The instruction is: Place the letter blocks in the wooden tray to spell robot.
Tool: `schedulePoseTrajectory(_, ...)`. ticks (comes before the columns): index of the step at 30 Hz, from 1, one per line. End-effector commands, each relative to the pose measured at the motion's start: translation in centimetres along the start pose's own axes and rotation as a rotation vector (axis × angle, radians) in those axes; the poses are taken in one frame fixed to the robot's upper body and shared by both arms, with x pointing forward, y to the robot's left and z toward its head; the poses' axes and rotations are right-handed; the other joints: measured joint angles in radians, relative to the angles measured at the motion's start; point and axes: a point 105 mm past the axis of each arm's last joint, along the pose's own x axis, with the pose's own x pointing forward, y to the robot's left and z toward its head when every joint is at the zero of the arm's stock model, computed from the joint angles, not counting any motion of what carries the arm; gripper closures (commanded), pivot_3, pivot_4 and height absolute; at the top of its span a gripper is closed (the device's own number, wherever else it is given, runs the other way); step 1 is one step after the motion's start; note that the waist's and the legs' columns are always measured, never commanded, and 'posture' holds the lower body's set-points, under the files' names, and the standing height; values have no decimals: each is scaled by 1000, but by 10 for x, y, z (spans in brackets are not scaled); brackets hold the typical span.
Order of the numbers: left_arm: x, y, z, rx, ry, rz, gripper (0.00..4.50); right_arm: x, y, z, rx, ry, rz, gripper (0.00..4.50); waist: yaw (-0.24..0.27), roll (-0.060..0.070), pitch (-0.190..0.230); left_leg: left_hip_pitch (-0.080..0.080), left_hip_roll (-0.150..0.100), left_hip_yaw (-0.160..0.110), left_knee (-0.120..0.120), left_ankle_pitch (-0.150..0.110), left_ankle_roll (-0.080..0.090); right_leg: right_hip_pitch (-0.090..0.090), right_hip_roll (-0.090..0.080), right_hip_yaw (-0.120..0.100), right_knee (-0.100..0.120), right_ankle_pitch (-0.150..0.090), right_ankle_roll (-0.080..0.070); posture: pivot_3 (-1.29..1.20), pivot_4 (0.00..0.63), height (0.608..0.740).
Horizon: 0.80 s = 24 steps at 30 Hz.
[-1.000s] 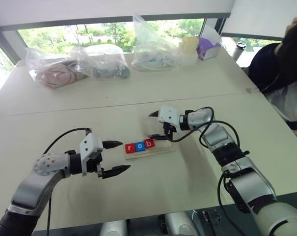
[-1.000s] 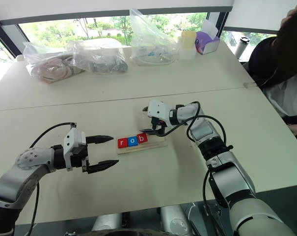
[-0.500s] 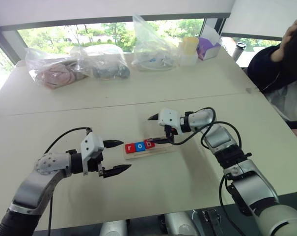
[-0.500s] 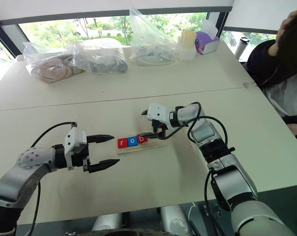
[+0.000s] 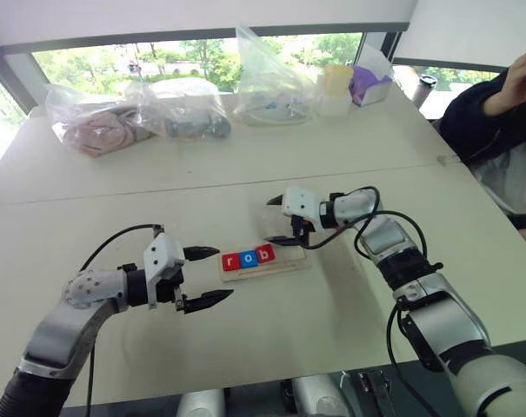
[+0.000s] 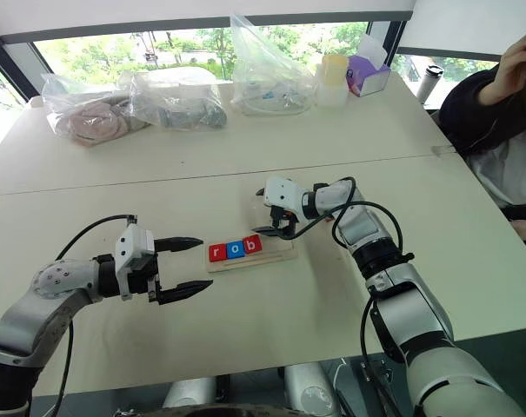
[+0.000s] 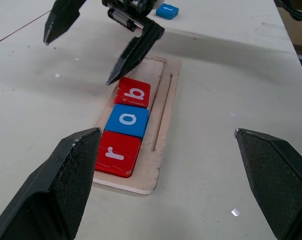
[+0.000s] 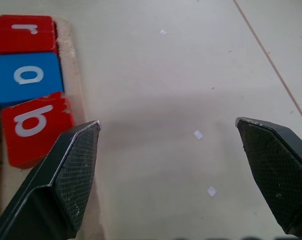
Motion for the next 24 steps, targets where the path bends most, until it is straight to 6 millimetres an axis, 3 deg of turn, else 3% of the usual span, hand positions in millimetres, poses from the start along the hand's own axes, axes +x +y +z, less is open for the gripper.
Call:
schedulePoseTrajectory(1, 1, -1, 4, 13, -13, 4, 0, -2, 1, 9, -32, -34, 17, 34, 0, 0, 0, 0, 0, 0, 0, 0, 0, 0, 0, 0, 0, 0, 0, 0, 150, 740)
schedulePoseTrajectory(9, 2, 0, 3, 14, -15, 2, 0, -8, 3, 15, -40, -47, 14, 34, 0, 0, 0, 0, 0, 0, 0, 0, 0, 0, 0, 0, 0, 0, 0, 0, 150, 740)
schedulePoseTrajectory(12, 3, 0, 4, 15, -17, -1, 0, -13, -11, 16, -68, -34, -80, 34, 0, 0, 0, 0, 0, 0, 0, 0, 0, 0, 0, 0, 0, 0, 0, 0, 150, 740)
schedulePoseTrajectory(15, 3, 0, 4, 15, -18, -4, 0, -28, -36, 16, -92, -9, -254, 34, 0, 0, 0, 0, 0, 0, 0, 0, 0, 0, 0, 0, 0, 0, 0, 0, 150, 740)
schedulePoseTrajectory(19, 4, -1, 4, 13, -21, -6, 0, -63, -60, 8, 24, 10, -526, 34, 2, 0, 0, 0, 0, 0, 0, 0, 0, 0, 0, 0, 0, 0, 0, 0, 150, 740)
schedulePoseTrajectory(24, 6, -1, 2, 9, -25, -8, 0, -107, -50, -14, 305, 79, -784, 34, 6, 0, 0, -1, 0, -1, 0, 0, 0, 0, 0, 0, 0, 0, 1, 0, 150, 740)
